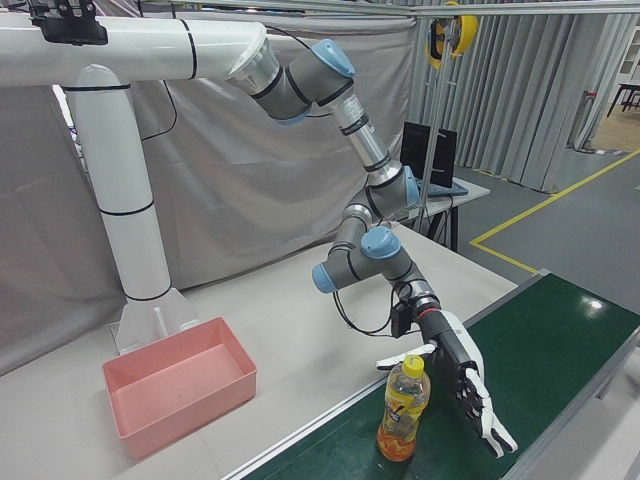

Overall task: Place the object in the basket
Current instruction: 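Reach the left hand toward the juice bottle on the conveyor, then close the left hand fingers around the juice bottle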

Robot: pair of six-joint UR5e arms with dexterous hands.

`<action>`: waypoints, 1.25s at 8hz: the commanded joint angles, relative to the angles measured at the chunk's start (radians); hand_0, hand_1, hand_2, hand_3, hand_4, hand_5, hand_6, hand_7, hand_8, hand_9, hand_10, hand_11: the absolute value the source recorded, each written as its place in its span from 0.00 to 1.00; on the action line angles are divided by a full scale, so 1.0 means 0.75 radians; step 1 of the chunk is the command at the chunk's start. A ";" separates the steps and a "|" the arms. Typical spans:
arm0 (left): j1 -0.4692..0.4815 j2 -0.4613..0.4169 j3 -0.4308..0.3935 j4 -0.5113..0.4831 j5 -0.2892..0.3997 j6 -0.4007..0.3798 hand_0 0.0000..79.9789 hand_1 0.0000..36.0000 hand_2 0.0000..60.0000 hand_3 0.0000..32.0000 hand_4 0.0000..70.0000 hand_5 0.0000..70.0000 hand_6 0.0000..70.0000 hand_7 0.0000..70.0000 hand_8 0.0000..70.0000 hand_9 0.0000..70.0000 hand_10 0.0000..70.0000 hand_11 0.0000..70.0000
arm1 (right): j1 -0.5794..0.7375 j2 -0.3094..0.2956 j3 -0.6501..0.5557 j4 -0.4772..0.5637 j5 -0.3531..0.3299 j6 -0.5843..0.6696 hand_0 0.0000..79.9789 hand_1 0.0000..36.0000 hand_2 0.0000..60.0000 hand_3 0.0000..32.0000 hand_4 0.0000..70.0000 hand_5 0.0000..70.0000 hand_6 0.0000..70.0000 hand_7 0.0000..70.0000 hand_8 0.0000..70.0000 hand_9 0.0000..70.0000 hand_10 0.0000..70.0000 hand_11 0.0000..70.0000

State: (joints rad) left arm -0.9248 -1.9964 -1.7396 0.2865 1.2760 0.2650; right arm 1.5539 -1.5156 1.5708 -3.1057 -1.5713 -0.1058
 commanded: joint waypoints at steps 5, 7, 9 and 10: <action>0.092 -0.075 0.010 -0.005 -0.020 -0.020 1.00 0.47 0.00 0.00 0.07 0.33 0.00 0.00 0.08 0.09 0.00 0.05 | 0.000 0.000 0.000 -0.001 0.001 0.000 0.00 0.00 0.00 0.00 0.00 0.00 0.00 0.00 0.00 0.00 0.00 0.00; 0.094 -0.063 0.012 0.023 -0.116 -0.112 0.68 1.00 1.00 0.00 0.96 0.79 0.28 0.34 0.51 0.68 0.60 0.88 | 0.000 0.000 0.000 0.001 0.001 0.000 0.00 0.00 0.00 0.00 0.00 0.00 0.00 0.00 0.00 0.00 0.00 0.00; 0.100 -0.079 0.010 0.064 -0.114 -0.106 0.99 1.00 1.00 0.00 1.00 1.00 1.00 1.00 1.00 1.00 1.00 1.00 | 0.000 0.000 0.000 -0.001 -0.001 0.000 0.00 0.00 0.00 0.00 0.00 0.00 0.00 0.00 0.00 0.00 0.00 0.00; 0.100 -0.083 0.002 0.064 -0.112 -0.108 1.00 1.00 1.00 0.00 1.00 1.00 1.00 1.00 1.00 1.00 1.00 1.00 | 0.000 0.000 0.000 0.001 0.001 0.000 0.00 0.00 0.00 0.00 0.00 0.00 0.00 0.00 0.00 0.00 0.00 0.00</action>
State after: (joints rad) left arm -0.8518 -2.0523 -1.7317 0.3213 1.1948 0.1876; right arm 1.5539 -1.5156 1.5708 -3.1054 -1.5712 -0.1058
